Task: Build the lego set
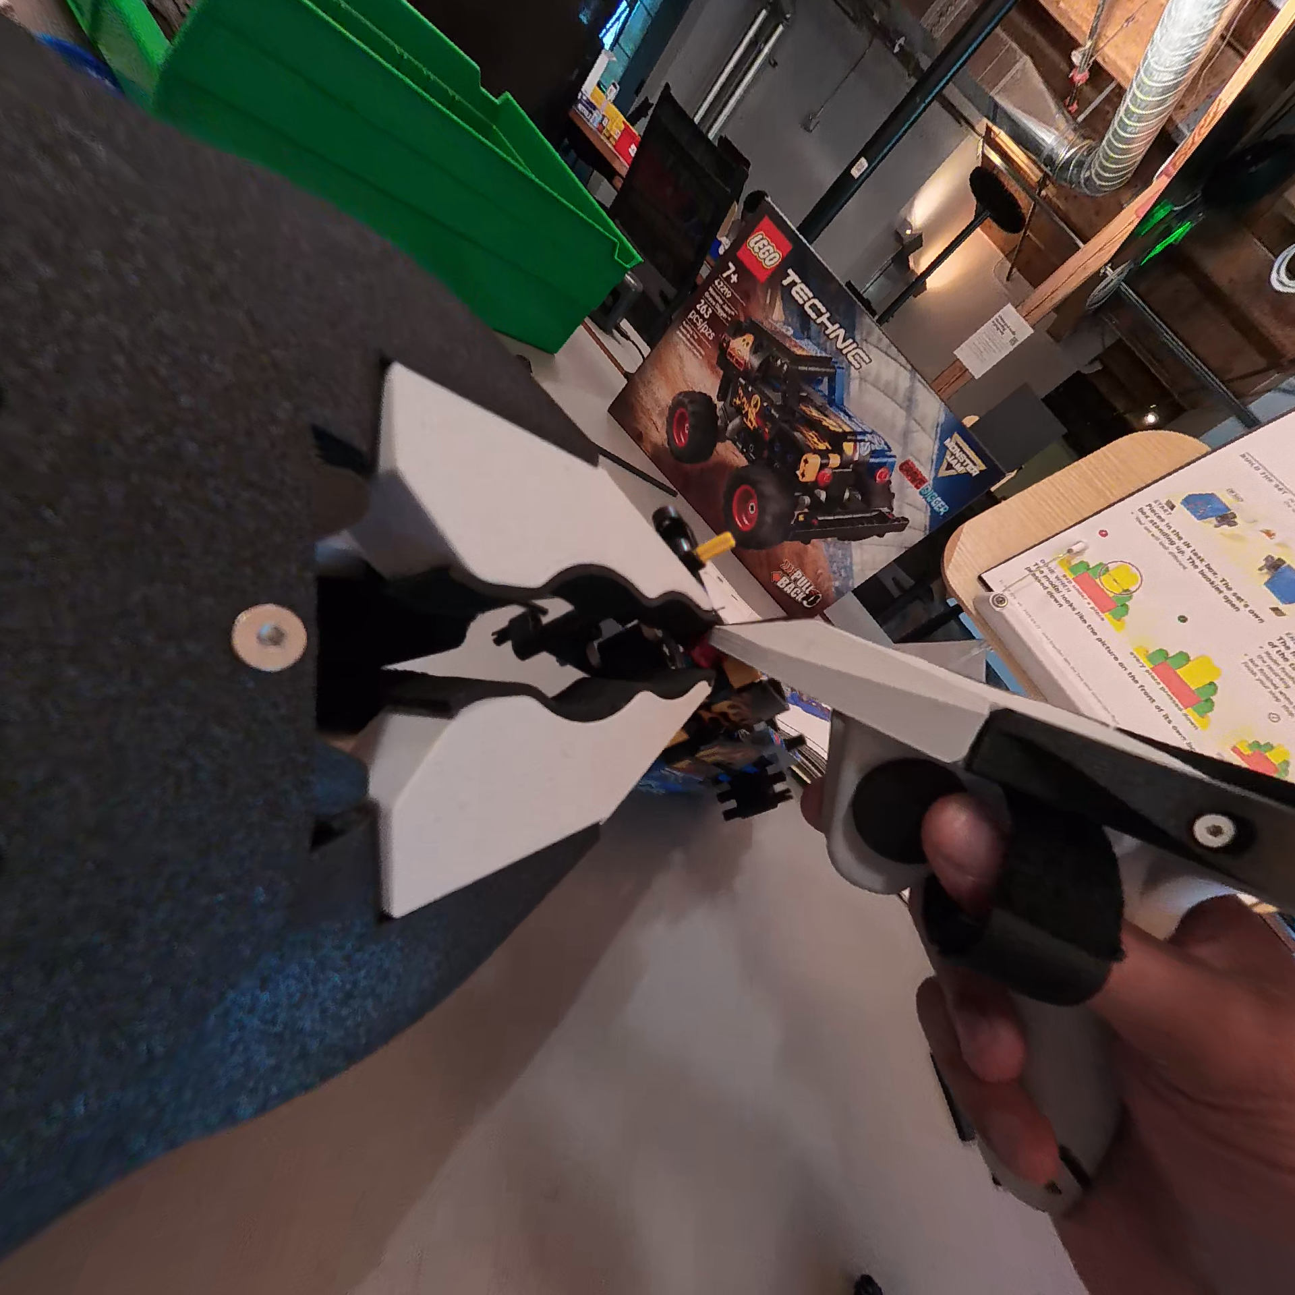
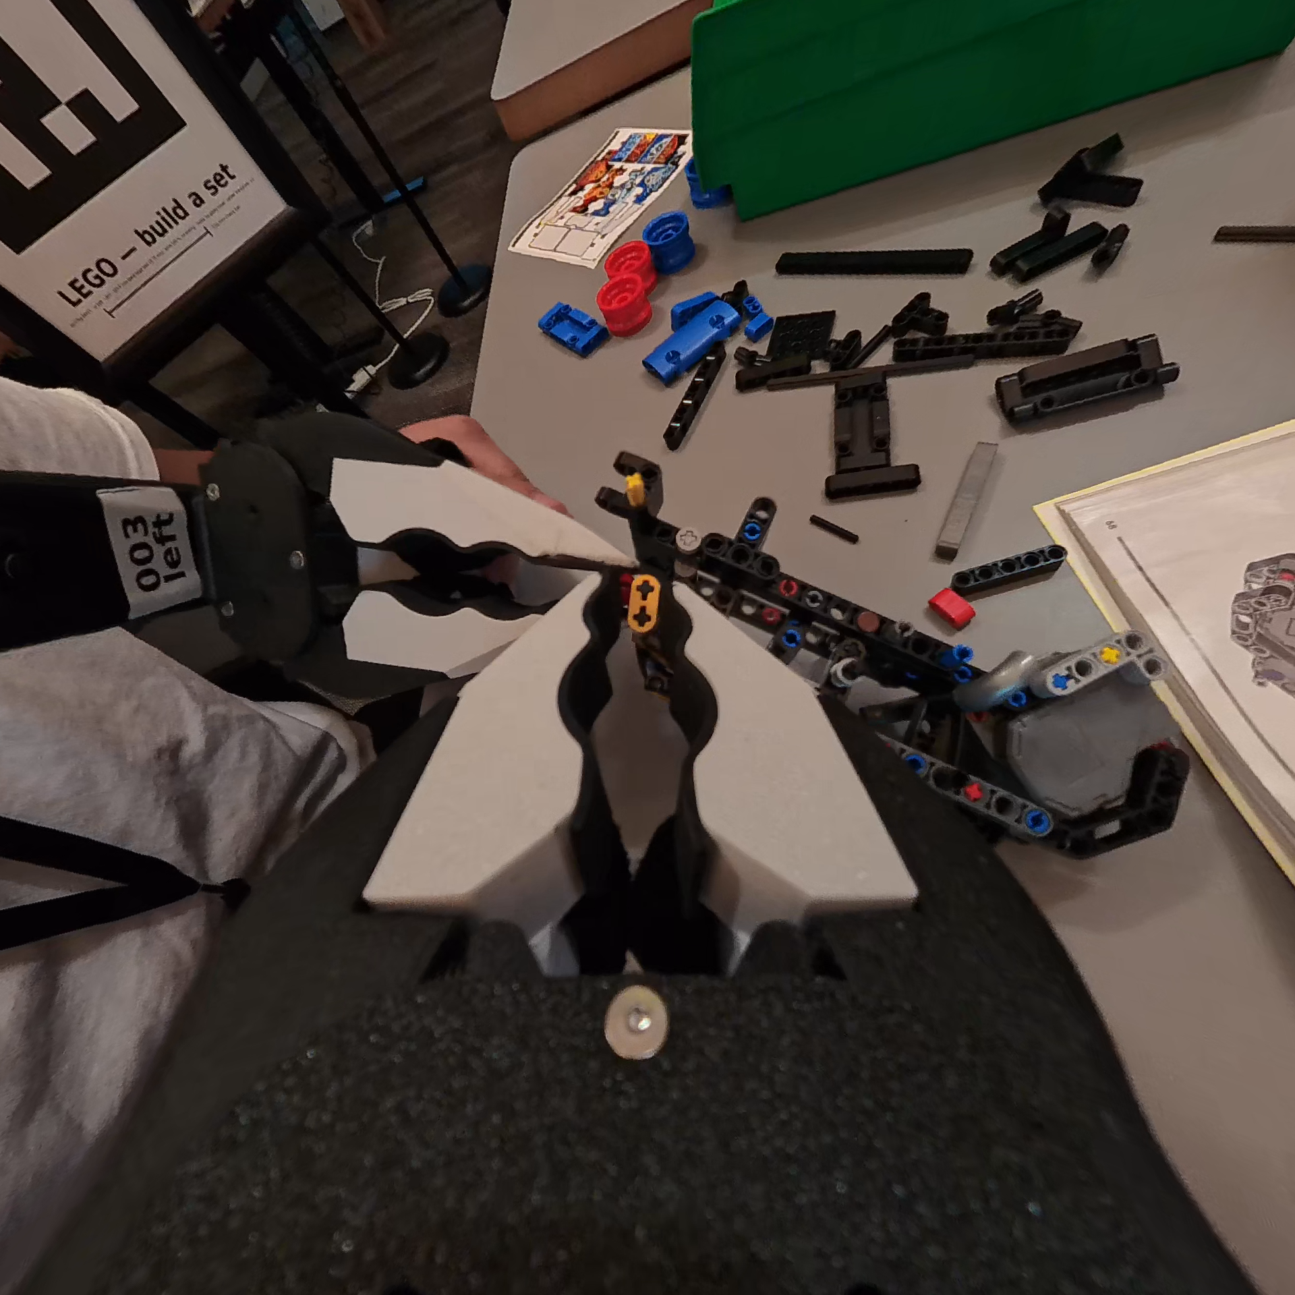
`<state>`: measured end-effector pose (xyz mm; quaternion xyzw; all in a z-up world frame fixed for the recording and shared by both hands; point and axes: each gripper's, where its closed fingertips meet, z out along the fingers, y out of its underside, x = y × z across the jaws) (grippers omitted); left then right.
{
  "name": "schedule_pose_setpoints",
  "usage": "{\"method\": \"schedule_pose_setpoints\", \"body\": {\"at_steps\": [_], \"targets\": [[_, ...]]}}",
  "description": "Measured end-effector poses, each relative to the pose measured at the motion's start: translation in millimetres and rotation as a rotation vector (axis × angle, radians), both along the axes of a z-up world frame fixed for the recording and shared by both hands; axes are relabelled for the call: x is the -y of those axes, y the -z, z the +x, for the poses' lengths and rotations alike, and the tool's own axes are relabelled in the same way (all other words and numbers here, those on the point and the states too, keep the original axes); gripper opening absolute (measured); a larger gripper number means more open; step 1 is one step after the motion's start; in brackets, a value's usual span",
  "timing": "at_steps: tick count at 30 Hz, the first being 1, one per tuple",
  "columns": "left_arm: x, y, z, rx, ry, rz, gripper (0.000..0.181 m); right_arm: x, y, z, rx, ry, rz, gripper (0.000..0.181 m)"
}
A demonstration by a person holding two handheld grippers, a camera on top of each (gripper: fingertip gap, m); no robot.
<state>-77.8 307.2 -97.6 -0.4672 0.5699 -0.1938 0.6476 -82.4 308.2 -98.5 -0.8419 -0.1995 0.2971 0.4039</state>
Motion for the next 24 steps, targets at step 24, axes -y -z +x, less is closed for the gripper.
{"method": "schedule_pose_setpoints", "body": {"at_steps": [24], "targets": [[-10.2,15.7,-19.4,-0.036,0.332,-0.845,0.037,4.2,11.7,-6.7,0.017,-0.085,0.024,0.011]]}}
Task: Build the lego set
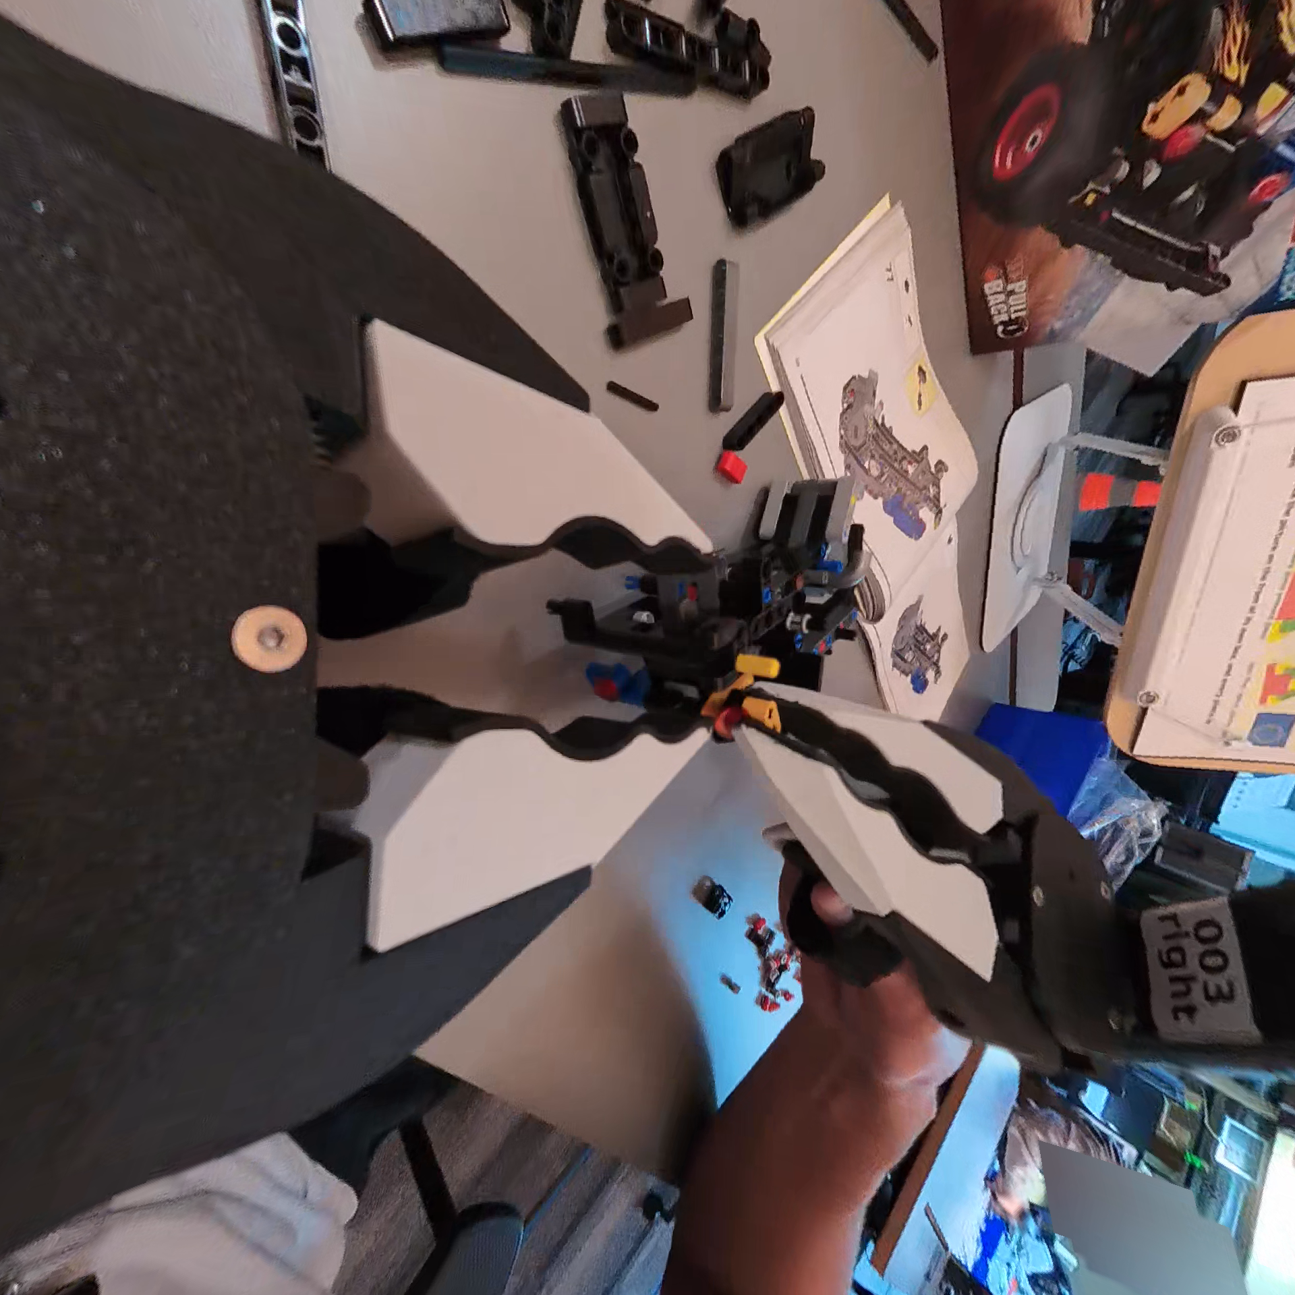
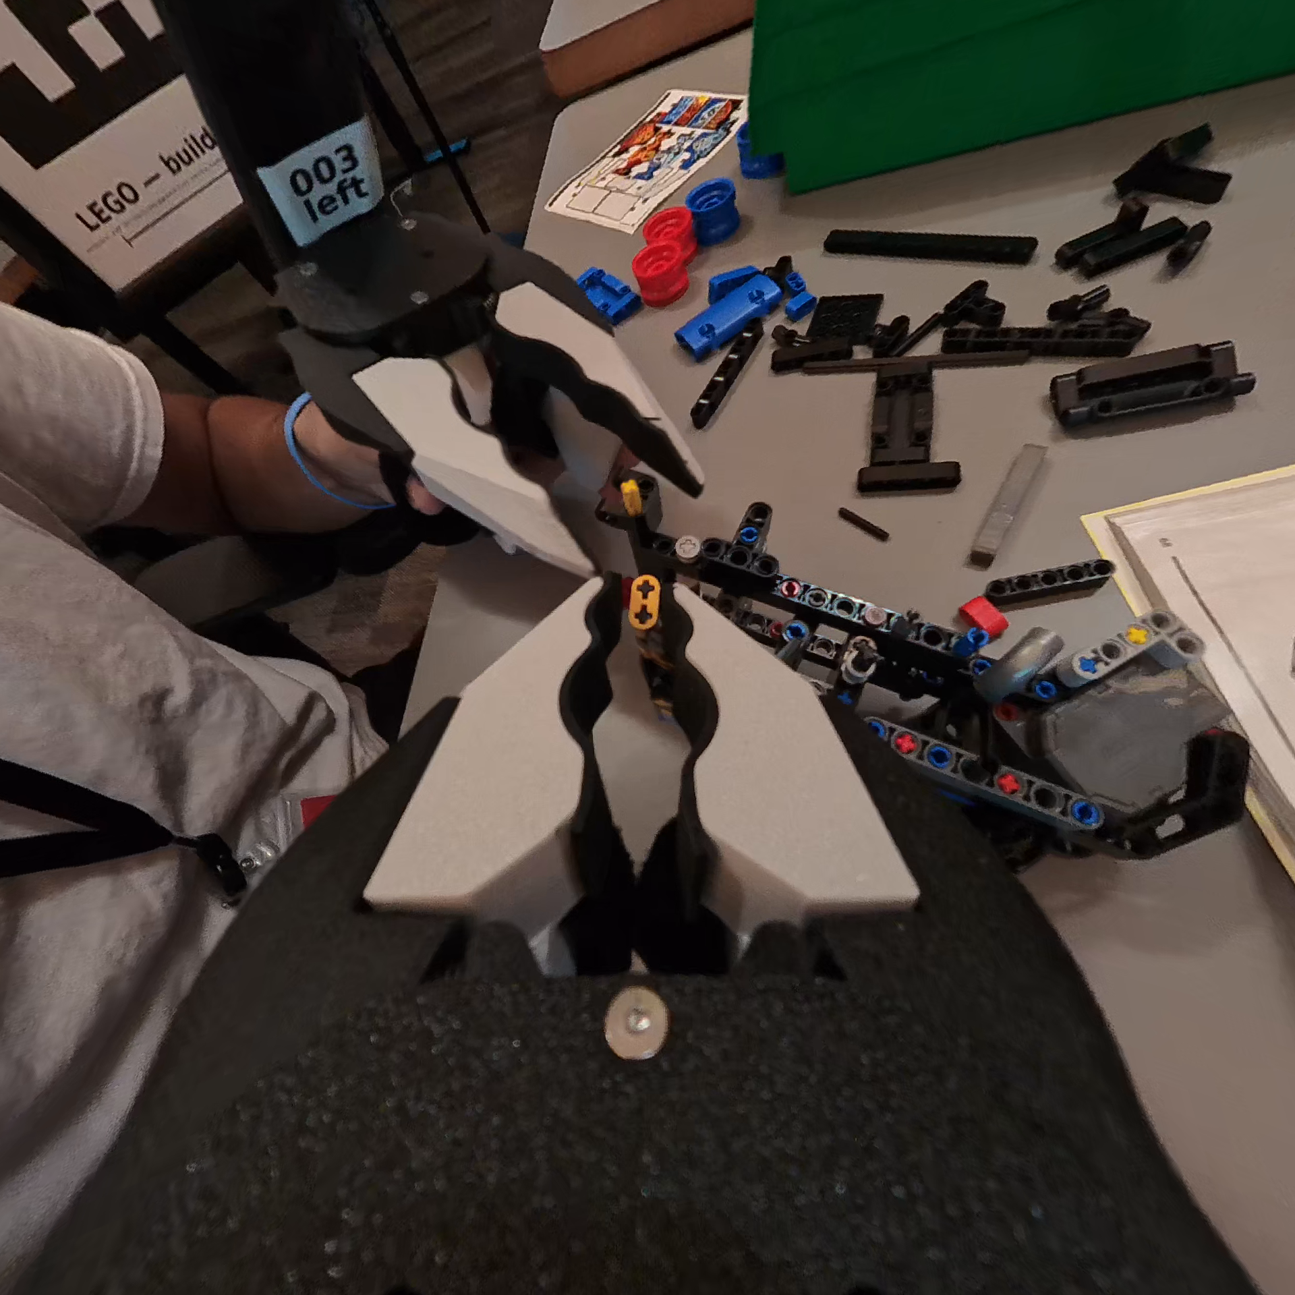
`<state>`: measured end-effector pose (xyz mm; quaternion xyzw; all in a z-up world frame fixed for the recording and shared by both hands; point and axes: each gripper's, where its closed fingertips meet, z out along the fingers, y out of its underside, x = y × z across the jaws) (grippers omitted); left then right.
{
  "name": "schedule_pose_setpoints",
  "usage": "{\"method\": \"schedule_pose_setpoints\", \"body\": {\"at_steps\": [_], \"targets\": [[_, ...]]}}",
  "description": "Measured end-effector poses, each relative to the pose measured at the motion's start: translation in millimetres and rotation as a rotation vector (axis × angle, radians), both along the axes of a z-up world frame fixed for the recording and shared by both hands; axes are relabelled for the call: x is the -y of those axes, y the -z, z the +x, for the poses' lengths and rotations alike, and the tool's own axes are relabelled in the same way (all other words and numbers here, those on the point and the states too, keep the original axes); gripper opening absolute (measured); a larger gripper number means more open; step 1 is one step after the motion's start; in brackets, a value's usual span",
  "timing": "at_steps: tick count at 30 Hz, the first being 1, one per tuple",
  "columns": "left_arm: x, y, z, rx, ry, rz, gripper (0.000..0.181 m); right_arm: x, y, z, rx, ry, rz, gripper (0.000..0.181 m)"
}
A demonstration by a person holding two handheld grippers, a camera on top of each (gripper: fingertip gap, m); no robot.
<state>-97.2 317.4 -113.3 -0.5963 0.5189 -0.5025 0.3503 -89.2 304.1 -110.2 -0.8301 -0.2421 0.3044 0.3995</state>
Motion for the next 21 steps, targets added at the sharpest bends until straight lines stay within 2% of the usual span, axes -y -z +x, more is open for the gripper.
{"method": "schedule_pose_setpoints", "body": {"at_steps": [4,9,13,21], "targets": [[7.0,9.8,4.9,-0.064,0.026,0.017,0.036,1.1,-2.4,-3.6,-0.017,-0.011,0.004,0.011],[10.9,8.2,2.9,-0.054,0.061,-0.086,0.033,3.5,-0.3,-4.6,-0.021,-0.022,-0.003,0.010],[13.6,8.6,1.6,-0.057,0.076,-0.096,0.027,4.4,2.9,-6.9,-0.003,-0.030,0.001,0.011],[13.4,11.5,-0.9,-0.075,0.082,-0.136,0.028,3.4,6.3,-9.3,0.038,-0.030,0.032,0.011]]}}
